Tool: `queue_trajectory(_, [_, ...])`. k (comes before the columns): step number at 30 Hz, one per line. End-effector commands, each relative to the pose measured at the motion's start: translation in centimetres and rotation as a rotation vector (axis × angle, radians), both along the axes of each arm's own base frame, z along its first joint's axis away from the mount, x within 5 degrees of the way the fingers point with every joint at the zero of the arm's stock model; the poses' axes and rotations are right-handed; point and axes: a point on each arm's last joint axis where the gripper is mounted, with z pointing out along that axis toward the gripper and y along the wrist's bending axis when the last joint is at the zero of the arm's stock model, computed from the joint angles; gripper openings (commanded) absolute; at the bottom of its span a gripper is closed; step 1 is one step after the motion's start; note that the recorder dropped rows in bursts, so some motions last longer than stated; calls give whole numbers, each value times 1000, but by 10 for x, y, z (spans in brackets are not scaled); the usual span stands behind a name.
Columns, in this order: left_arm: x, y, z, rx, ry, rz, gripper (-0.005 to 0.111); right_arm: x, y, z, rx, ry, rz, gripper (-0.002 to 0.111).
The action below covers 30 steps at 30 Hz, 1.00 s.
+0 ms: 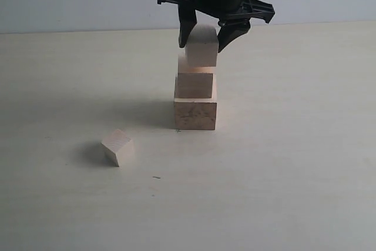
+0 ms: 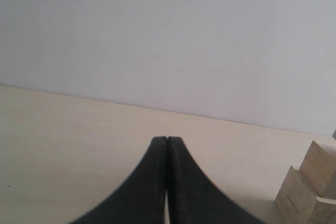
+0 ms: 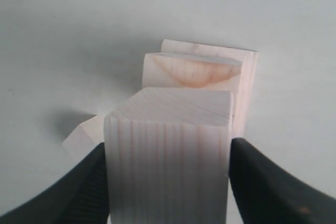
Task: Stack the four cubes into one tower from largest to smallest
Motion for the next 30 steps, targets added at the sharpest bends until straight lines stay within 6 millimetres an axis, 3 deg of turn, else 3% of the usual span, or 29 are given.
queue_trajectory(1, [0,0,0,-1,-4,-3,0,-1,3,2,50,7,16,24])
queue_trajectory(9, [0,-1,0,-3,-3,-10,0,6,6,-19,31,53,14,24])
queue_trajectory(19, [0,-1,0,-1,-4,-12,0,6,5,-17,24,39,14,24])
queue_trajectory(24, [0,-1,0,-1,-4,-12,0,10,6,-3,35,-11,13,24])
queue_trajectory(30, [0,-1,0,-3,-3,-11,0,13,0,-7,-27,-19,-21,24])
